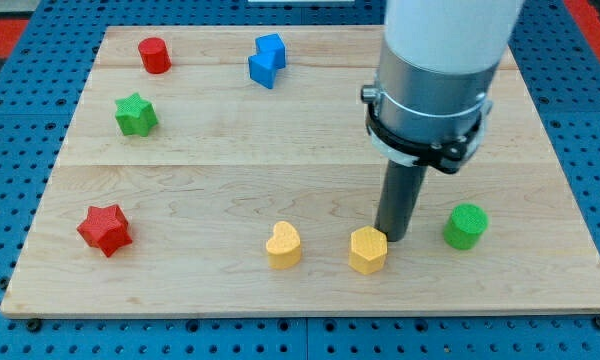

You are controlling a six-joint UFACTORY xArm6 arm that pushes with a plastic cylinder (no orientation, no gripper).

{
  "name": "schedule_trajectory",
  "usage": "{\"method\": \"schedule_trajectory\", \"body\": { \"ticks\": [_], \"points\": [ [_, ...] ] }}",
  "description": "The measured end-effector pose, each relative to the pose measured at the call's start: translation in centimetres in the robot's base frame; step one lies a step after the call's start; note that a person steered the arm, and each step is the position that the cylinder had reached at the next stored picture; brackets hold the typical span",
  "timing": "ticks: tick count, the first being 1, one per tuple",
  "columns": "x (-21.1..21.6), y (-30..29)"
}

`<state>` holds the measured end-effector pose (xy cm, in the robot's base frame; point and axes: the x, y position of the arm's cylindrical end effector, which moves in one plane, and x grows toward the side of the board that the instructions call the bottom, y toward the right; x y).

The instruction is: Push the yellow hexagon into the yellow heart

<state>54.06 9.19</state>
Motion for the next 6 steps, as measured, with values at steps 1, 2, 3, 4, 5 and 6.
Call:
{"method": "schedule_trajectory", "body": {
  "ticks": [1,2,3,4,5,6],
  "points": [
    [1.9,-0.1],
    [3.4,0.5],
    [4.4,0.1],
    [4.4,-2.8],
    [3.3,-5.1],
    [2.4,-4.1]
  ]
}}
